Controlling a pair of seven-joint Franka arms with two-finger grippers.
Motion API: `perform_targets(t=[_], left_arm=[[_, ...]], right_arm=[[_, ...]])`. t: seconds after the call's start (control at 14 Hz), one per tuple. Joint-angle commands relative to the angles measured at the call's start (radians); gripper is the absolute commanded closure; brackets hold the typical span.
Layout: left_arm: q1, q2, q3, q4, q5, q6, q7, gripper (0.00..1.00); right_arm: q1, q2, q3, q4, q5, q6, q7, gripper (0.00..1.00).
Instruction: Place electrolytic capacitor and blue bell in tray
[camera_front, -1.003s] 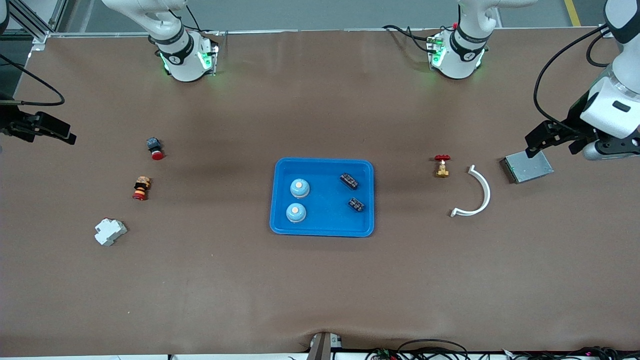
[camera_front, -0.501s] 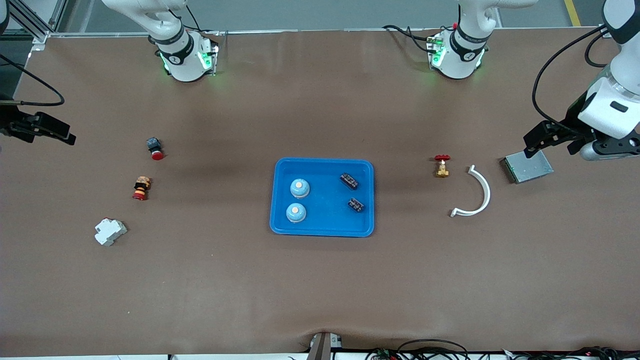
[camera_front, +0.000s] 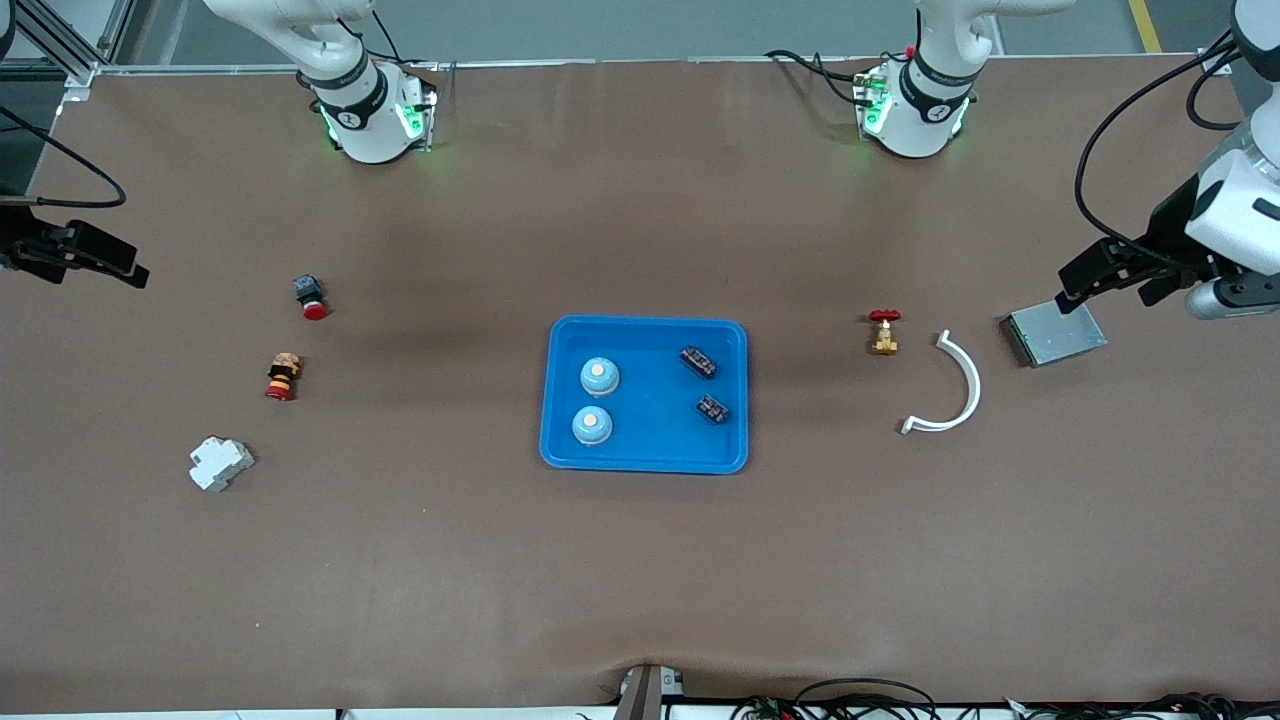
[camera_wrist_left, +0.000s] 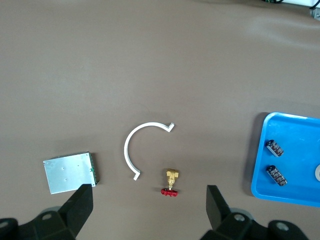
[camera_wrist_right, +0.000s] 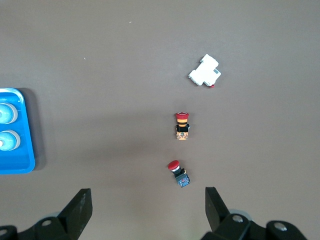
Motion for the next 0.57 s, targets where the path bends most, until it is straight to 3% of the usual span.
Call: perform_targets(t=[0.0, 0.5], left_arm=[[-0.008, -0.006, 0.0, 0.024, -0.009, -0.024, 0.009, 0.0], [0.012, 0.0, 0.006, 0.024, -0.012, -0.022, 0.137, 0.0]], right_arm=[[0.001, -0.022, 0.003, -0.013, -0.006, 0.002, 0.019, 0.0], [0.001, -0.027, 0.003, -0.007, -0.003, 0.039, 0.019, 0.0]])
